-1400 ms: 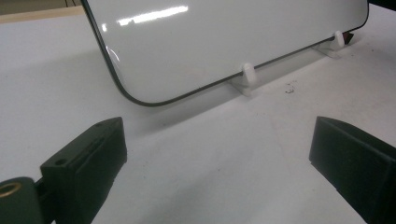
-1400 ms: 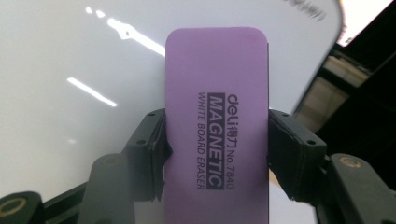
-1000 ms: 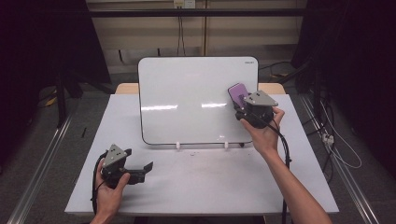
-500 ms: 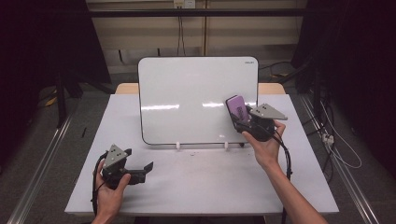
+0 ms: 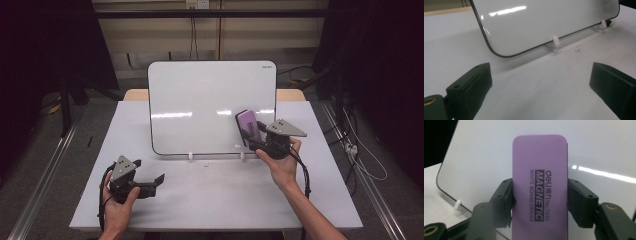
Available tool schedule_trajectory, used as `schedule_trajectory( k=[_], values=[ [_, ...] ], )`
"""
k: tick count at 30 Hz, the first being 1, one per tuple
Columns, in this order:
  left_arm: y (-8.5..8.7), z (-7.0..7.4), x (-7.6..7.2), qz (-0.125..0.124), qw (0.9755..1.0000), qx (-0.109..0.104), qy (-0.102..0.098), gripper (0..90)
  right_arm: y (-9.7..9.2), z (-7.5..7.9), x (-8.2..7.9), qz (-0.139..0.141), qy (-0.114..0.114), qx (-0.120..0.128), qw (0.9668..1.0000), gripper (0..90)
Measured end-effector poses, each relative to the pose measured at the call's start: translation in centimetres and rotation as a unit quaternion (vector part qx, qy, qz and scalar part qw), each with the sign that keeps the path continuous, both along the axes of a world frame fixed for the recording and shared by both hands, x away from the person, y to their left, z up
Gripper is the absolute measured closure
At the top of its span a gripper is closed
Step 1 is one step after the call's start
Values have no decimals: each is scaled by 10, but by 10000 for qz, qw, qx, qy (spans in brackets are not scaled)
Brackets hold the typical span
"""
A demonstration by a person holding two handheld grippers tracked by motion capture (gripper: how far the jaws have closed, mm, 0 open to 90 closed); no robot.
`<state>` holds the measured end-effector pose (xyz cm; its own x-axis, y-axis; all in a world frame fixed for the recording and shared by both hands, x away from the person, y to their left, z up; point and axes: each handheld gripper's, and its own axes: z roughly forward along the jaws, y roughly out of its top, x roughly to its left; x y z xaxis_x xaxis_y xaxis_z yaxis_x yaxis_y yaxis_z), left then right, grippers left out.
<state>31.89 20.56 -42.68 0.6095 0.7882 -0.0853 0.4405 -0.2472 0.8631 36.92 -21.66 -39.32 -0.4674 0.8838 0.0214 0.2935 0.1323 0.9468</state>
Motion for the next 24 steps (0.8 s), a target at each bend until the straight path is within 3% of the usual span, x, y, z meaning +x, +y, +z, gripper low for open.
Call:
schedule_trajectory(
  k=[9,11,16,20,24],
  values=[
    [2,0,1,186,9998,67,22,64,7,-13,-12,249,22,169,9995,416],
    [1,0,2,176,9998,-19,63,61,8,-16,-15,286,17,164,9995,416],
    [0,0,2,194,9998,-31,-56,61,12,-21,-18,389,49,261,9989,416],
    [-2,-1,0,122,9998,-131,-117,58,18,-23,-23,483,39,285,9984,416],
    [-5,-1,-2,31,9993,-362,-118,61,26,-26,-26,582,50,366,9976,416]
  ],
)
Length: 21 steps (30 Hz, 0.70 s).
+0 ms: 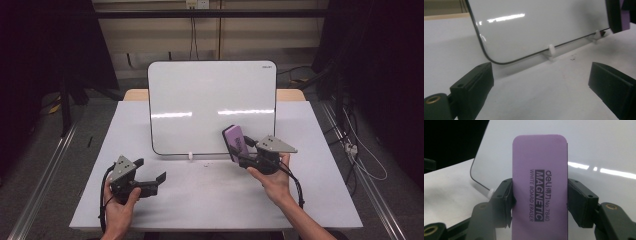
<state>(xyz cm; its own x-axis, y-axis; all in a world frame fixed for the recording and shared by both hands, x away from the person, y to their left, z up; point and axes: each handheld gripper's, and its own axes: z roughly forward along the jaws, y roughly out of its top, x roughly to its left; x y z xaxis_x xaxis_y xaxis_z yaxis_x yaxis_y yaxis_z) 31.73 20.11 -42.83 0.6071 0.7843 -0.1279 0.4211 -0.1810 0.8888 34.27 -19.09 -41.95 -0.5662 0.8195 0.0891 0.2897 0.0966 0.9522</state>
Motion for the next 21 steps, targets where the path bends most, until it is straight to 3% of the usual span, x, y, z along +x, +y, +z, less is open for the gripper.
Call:
schedule_trajectory(
  k=[7,13,14,21],
  values=[
    [-10,4,-1,-95,9995,-286,101,60,10,-2,-5,107,-71,141,9998,416],
    [-22,10,3,-199,9980,-605,10,53,13,-3,-7,200,-113,298,9993,416],
    [-23,11,3,-274,9980,-577,-1,60,13,-3,-8,210,-118,337,9991,416],
    [-45,16,10,-359,9928,-1145,45,87,19,-2,-12,290,-161,559,9979,416]
  ],
)
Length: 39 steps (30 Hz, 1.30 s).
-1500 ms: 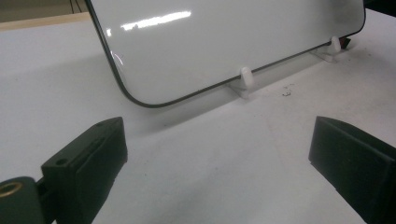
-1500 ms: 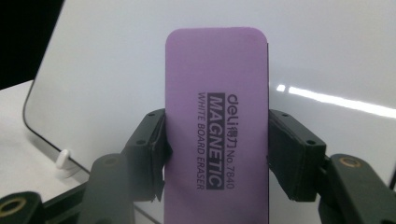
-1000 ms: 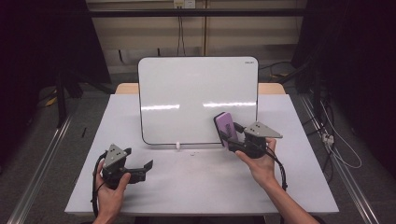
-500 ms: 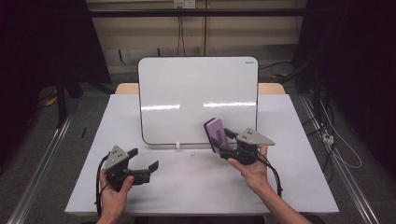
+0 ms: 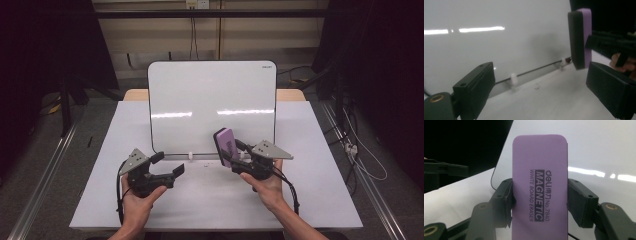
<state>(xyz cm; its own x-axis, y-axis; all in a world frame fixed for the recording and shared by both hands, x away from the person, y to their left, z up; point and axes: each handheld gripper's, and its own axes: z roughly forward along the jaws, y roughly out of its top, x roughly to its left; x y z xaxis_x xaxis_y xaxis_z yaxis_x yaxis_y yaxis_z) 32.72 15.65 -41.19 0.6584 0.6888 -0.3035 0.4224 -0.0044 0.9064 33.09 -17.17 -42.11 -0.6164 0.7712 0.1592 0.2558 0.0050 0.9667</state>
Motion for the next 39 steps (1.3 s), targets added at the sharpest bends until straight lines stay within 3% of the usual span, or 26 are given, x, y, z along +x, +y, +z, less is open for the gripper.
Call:
schedule_trajectory(
  k=[5,10,13,21,26,28,30,39],
  values=[
    [-20,5,7,-68,9997,-242,-52,92,6,0,-3,84,-100,0,9999,416],
    [-34,8,9,-153,9990,-413,-65,94,9,-3,-3,121,-12,-74,9999,416],
    [-40,8,9,-196,9988,-447,-35,98,11,-3,-3,122,-41,-63,9999,416],
    [-54,14,9,-117,9980,-577,-220,156,18,-3,-6,187,-81,-48,9998,416],
    [-64,16,10,19,9970,-687,-369,230,20,-4,-6,208,-74,-34,9998,415],
    [-68,17,10,-25,9967,-734,-332,253,21,-4,-7,223,-80,-24,9997,416],
    [-71,16,10,-27,9974,-651,-324,265,22,-3,-7,236,-86,-31,9997,415],
    [-76,12,14,-140,9978,-639,-112,499,26,-5,-8,294,-55,-59,9995,415]
  ],
)
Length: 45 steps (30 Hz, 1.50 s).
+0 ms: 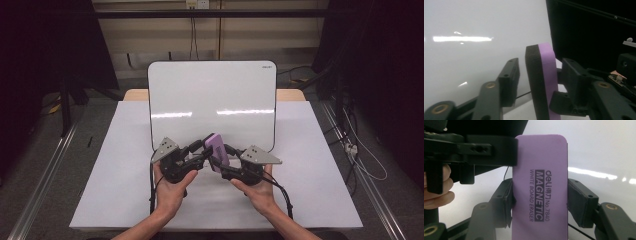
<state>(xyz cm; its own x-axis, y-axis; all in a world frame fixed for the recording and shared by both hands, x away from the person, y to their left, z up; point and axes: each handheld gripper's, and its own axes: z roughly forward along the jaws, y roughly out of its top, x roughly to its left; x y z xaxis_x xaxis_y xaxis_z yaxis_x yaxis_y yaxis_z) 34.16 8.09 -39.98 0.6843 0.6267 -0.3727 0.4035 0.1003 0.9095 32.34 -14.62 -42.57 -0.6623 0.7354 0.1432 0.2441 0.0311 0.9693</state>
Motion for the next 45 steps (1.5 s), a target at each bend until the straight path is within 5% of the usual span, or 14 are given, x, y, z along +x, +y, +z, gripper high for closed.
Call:
schedule_trajectory(
  k=[6,15,45],
  values=[
    [3,1,4,-216,9993,163,246,580,0,-1,0,13,-32,-134,9999,415],
    [6,2,8,-346,9983,42,472,623,1,-1,0,29,-66,-200,9998,415],
    [3,-1,6,-148,9992,-37,356,633,6,-2,-1,-92,28,-100,9999,415]
  ],
)
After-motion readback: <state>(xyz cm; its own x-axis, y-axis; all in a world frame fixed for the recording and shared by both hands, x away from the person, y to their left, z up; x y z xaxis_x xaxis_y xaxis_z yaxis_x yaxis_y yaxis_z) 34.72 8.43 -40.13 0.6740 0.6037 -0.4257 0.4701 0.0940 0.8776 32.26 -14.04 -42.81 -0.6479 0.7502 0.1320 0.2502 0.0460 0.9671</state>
